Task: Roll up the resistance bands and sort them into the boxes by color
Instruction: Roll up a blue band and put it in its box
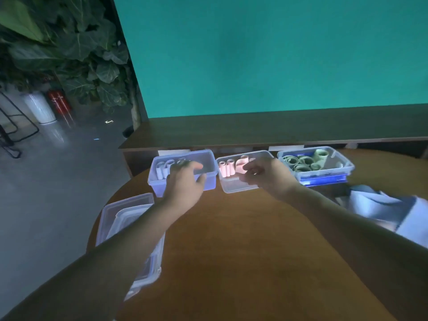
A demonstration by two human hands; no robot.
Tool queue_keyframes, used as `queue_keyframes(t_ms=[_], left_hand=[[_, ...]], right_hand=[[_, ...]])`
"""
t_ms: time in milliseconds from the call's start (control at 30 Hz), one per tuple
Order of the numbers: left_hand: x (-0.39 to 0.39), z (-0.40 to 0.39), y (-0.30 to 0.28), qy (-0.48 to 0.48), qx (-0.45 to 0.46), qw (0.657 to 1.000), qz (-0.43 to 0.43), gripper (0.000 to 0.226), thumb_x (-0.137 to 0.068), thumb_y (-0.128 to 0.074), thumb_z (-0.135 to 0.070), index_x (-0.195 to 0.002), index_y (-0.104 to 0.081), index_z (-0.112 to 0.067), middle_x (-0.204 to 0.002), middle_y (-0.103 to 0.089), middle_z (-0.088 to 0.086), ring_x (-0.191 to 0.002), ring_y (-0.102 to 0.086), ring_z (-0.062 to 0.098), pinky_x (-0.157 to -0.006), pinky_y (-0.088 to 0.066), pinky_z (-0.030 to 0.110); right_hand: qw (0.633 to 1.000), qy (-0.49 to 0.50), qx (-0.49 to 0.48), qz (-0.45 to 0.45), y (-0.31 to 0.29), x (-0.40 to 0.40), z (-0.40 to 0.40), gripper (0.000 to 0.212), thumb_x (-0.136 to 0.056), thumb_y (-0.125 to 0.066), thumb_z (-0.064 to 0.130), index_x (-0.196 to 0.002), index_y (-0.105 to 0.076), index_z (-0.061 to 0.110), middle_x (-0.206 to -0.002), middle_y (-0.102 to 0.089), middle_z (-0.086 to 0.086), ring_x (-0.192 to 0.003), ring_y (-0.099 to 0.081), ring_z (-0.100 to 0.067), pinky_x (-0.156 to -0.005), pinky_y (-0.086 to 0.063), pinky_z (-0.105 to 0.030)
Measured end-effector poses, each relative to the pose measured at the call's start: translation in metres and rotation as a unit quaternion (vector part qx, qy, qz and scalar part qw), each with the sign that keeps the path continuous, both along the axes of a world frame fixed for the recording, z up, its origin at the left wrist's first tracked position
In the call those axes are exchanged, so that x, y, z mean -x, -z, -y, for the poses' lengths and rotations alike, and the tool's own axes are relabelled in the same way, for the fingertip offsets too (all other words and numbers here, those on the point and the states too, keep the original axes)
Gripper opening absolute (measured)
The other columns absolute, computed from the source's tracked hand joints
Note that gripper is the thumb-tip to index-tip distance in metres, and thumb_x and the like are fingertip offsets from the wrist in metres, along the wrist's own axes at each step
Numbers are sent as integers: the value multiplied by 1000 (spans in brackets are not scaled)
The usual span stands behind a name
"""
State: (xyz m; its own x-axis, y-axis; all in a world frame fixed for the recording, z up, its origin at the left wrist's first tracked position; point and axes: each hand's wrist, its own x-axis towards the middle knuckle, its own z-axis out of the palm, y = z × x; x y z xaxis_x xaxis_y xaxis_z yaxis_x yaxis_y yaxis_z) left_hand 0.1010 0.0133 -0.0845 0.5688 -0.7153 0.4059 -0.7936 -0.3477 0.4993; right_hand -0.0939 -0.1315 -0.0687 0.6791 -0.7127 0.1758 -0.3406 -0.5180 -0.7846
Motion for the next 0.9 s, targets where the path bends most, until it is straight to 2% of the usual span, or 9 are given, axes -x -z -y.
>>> queue_keyframes(t_ms=[133, 267, 333, 400, 467, 533, 600, 733, 900], left_hand=[[86, 10, -7, 53, -33, 998, 11, 27, -95, -63, -23, -120, -68, -15, -123, -65, 5, -121, -50, 29, -97, -45, 40], [172, 27, 3, 109, -60, 992, -30, 26, -94, -66, -32, -118, -67, -24, -128, -62, 0, -125, -47, 23, -103, -42, 38], [211, 33, 10, 141, -72, 986, -50, 25, -92, -67, -35, -116, -67, -28, -127, -61, -2, -124, -50, 20, -104, -44, 38], [247, 37, 16, 174, -89, 979, -57, 23, -92, -67, -36, -114, -67, -31, -124, -62, -5, -118, -56, 17, -101, -47, 35], [279, 39, 22, 201, -114, 970, -77, 23, -93, -65, -35, -115, -68, -33, -122, -62, -7, -111, -60, 15, -96, -49, 30], [306, 44, 29, 223, -133, 960, -105, 23, -93, -66, -35, -115, -69, -33, -117, -64, -9, -106, -62, 14, -90, -50, 27], [326, 50, 36, 245, -146, 949, -131, 21, -92, -67, -33, -112, -71, -32, -107, -66, -12, -102, -65, 12, -85, -49, 25], [345, 62, 47, 257, -160, 940, -158, 18, -90, -70, -32, -108, -72, -34, -102, -67, -12, -97, -65, 11, -85, -51, 25], [348, 82, 61, 254, -177, 938, -154, 26, -92, -69, -34, -117, -72, -30, -111, -71, -9, -102, -65, 11, -85, -49, 23]], right_hand=[[999, 47, -22, -14, 8, 96, -25, 24, -79, -85, 25, -102, -76, 23, -83, -71, 13, -69, -60, 9, -64, -43, -5], [995, 88, -18, -47, 24, 186, -47, 25, -81, -83, 19, -105, -76, 16, -89, -72, 5, -78, -64, -3, -69, -44, -9], [991, 112, -47, -53, 33, 227, -55, 21, -83, -82, 17, -103, -75, 15, -89, -72, 1, -68, -60, 0, -60, -42, -6], [987, 136, -78, -41, 45, 263, -60, 16, -83, -80, 16, -98, -76, 11, -83, -72, -3, -55, -55, -3, -51, -40, -10], [983, 160, -74, -43, 55, 293, -62, 13, -84, -80, 22, -93, -76, 14, -76, -71, 1, -57, -57, -8, -50, -38, -10], [978, 194, -71, -42, 65, 316, -60, 15, -84, -81, 25, -95, -72, 22, -82, -70, 6, -70, -62, -5, -51, -37, -5], [974, 215, -59, -51, 74, 332, -58, 19, -85, -81, 24, -102, -72, 23, -88, -69, 8, -78, -62, -3, -55, -39, -4], [971, 226, -55, -50, 92, 346, -49, 19, -85, -81, 21, -103, -75, 17, -85, -70, 6, -75, -62, -3, -54, -41, -5], [970, 236, -45, -29, 101, 345, -36, 10, -85, -80, 24, -94, -76, 24, -75, -67, 14, -71, -62, -2, -55, -41, -6]])
